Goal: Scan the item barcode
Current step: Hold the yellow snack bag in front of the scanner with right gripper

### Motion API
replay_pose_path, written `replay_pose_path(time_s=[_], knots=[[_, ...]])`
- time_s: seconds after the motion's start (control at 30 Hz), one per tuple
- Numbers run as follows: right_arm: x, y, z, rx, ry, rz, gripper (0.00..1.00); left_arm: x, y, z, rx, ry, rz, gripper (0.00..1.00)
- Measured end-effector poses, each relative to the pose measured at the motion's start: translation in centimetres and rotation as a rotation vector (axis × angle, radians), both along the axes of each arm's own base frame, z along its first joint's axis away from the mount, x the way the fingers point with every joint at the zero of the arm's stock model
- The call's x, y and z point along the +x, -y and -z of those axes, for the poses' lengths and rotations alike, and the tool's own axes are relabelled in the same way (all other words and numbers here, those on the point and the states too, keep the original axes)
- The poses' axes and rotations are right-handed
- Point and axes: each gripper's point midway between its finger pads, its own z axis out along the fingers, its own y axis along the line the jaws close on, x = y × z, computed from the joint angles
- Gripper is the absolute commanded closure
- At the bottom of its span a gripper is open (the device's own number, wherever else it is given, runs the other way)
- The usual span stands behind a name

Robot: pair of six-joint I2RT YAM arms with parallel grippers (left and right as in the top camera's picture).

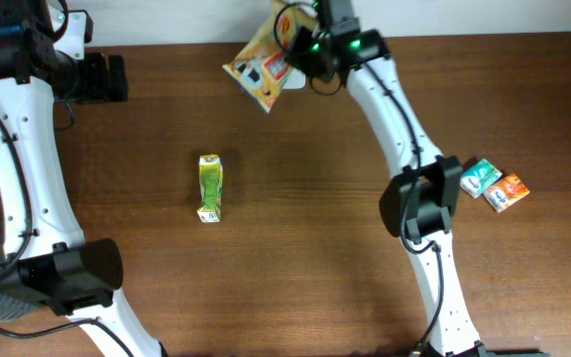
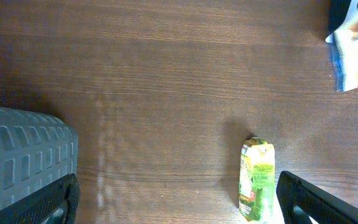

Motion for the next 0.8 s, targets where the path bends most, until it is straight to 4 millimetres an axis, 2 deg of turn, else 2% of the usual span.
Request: replay_pose_path(time_s=[0.07,0.2,0.33,0.5,0.63,0.8], knots=[[-0.2,0.3,1.5,0.013,-0.065,0.097,0.96,0.0,0.0,0.0,0.0,0.0,0.0,0.01],[0.6,1.7,1.6,0.041,-0.093,0.241,0.96,0.0,0.0,0.0,0.0,0.0,0.0,0.01],[0.8,2.0,2.5,0.057,-0.112,0.283,0.96,0.0,0.0,0.0,0.0,0.0,0.0,0.01],[1.1,0.8,2.2,0.109,-0.101,0.248,0.96,0.0,0.0,0.0,0.0,0.0,0.0,0.01],[1.2,-1.4,1.0,0.173,-0.067,0.19,0.96,0.0,0.0,0.0,0.0,0.0,0.0,0.01],[-0.1,-4.3,0.9,0.196,-0.084,0.133,0.96,0.0,0.0,0.0,0.0,0.0,0.0,0.01]])
